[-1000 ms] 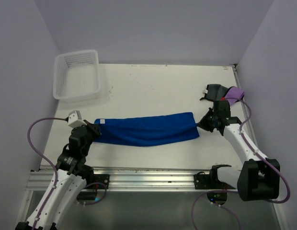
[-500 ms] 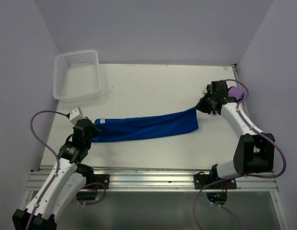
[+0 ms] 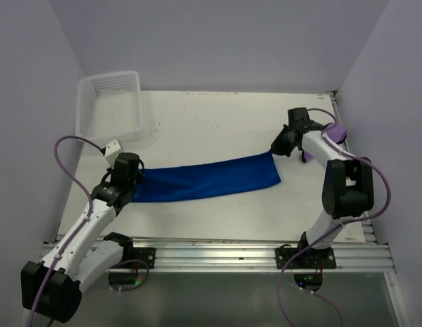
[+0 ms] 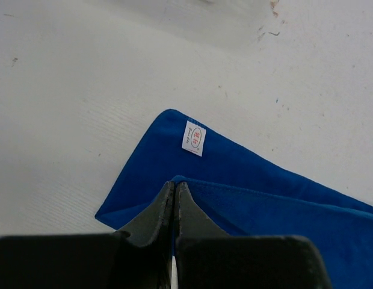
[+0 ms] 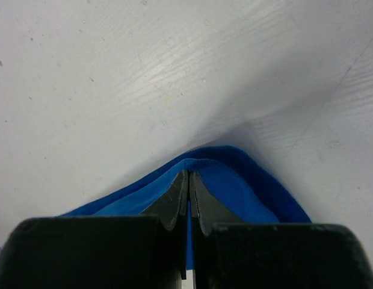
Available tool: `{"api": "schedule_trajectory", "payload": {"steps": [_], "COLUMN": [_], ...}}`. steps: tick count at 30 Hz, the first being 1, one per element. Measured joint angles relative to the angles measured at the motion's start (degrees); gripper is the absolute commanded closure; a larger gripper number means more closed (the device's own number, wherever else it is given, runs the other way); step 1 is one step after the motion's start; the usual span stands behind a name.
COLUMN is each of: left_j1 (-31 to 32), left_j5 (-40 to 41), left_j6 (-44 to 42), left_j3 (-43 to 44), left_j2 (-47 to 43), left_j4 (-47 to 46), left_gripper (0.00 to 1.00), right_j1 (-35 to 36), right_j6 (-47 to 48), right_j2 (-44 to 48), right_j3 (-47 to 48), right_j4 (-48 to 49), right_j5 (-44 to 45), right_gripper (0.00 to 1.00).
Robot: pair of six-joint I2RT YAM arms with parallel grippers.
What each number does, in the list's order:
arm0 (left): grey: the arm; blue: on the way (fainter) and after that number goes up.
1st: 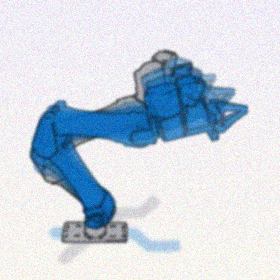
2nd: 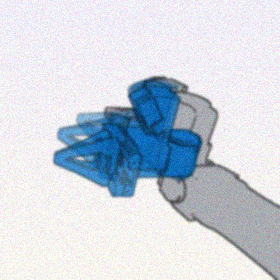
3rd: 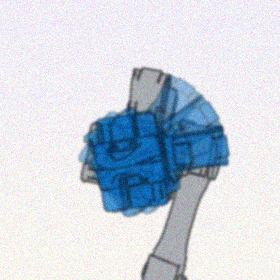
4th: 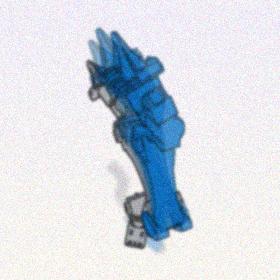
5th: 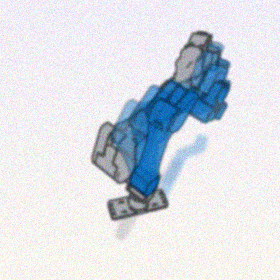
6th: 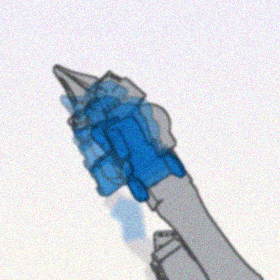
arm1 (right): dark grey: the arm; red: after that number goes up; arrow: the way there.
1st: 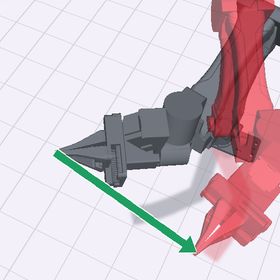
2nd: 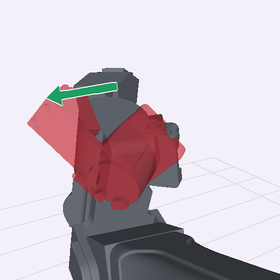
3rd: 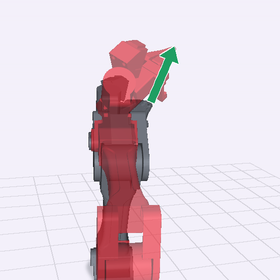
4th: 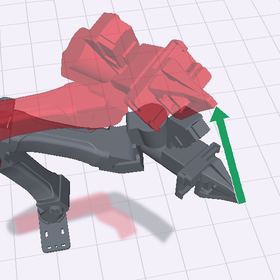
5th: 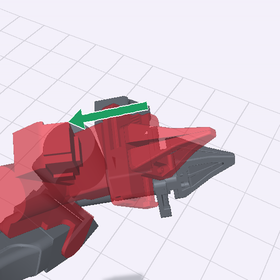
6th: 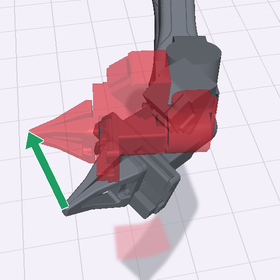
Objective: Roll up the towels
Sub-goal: Fold the towel
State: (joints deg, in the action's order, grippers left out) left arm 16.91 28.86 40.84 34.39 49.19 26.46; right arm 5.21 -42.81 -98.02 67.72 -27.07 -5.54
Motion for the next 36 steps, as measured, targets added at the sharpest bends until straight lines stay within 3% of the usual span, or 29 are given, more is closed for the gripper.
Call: {"api": "schedule_trajectory", "payload": {"steps": [3, 6, 7, 10, 11, 12, 13, 15, 16, 17, 24, 36], "left_j1": [0.0, 0.0, 0.0, 0.0, 0.0, 0.0, 0.0, 0.0, 0.0, 0.0, 0.0, 0.0], "left_j5": [1.4, 3.0, 3.3, 3.9, 4.0, 4.0, 3.9, 3.7, 3.6, 3.5, 3.5, -1.8], "left_j6": [0.0, 0.0, -0.1, -1.5, -2.4, -3.2, -4.2, -6.3, -6.9, -7.8, -6.9, -0.9], "left_j3": [1.5, 3.0, 3.5, 4.7, 5.3, 5.9, 6.6, 8.2, 9.2, 10.1, 11.0, 4.2], "left_j2": [2.2, 4.5, 5.2, 7.1, 8.0, 8.9, 9.7, 11.8, 13.1, 14.5, 16.8, 8.8], "left_j4": [0.1, 0.2, 0.2, -0.1, -0.4, -0.6, -0.7, -1.4, -1.6, -1.8, -1.4, -1.4], "left_gripper": [1.00, 1.00, 1.00, 1.00, 1.00, 0.93, 0.72, 0.53, 0.36, 0.31, 0.17, 0.14], "right_j1": [0.1, 0.1, 0.1, 0.1, 0.1, 0.1, 0.1, 0.1, 0.1, 0.1, 0.1, 0.5], "right_j6": [0.0, 0.2, 0.5, 1.3, 1.7, 2.0, 2.4, 3.1, 3.4, 3.8, 6.6, 10.5], "right_j2": [-2.2, -3.6, -3.6, -3.5, -3.4, -3.1, -2.4, 0.2, 1.8, 4.1, 16.8, 15.1], "right_j3": [1.2, 2.4, 2.7, 3.5, 3.6, 3.6, 3.4, 1.6, 0.6, -1.0, -10.4, -14.8], "right_j4": [0.0, -0.1, -0.2, -0.4, -0.4, -0.6, -0.8, -0.7, -0.8, -0.7, -0.3, -0.1], "right_j5": [0.1, 0.8, 1.4, 2.8, 3.1, 3.4, 4.0, 5.0, 5.2, 5.5, 6.4, 6.1], "right_gripper": [0.96, 0.66, 0.47, 0.33, 0.32, 0.32, 0.32, 0.32, 0.32, 0.32, 0.40, 0.36]}}
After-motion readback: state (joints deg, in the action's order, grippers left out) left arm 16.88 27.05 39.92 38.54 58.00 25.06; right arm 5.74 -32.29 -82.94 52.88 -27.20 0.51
